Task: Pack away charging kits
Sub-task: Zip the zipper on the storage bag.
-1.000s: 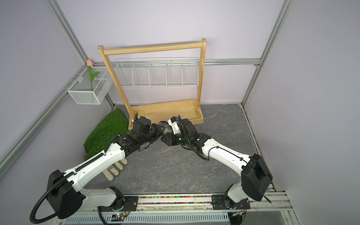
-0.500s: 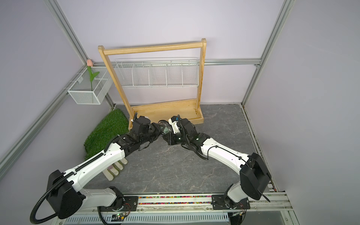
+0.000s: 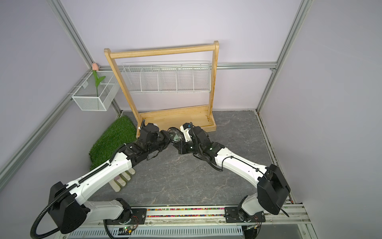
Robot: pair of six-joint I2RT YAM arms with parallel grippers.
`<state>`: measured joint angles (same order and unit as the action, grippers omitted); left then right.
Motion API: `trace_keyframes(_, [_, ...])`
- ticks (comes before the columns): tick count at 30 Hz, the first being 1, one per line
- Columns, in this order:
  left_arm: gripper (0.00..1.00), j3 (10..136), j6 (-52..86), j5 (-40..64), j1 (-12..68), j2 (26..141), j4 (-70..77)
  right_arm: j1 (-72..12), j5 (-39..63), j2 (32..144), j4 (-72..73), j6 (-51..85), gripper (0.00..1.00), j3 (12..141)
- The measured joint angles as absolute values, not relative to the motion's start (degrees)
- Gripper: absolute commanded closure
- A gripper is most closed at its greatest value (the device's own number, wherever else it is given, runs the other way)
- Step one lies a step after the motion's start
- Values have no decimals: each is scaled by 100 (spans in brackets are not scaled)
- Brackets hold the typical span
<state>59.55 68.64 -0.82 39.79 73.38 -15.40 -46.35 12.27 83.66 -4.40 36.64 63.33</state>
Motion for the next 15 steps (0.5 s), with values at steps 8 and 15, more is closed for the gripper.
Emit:
trace_keyframes(8, [83, 5929, 6875, 10, 3992, 7301, -1503, -4639, 1142, 8228, -443, 3662, 94, 6239])
trace_keyframes(15, [83, 5870, 6871, 71, 3979, 7299, -1507, -4668, 1068, 8189, -591, 3568, 94, 6226])
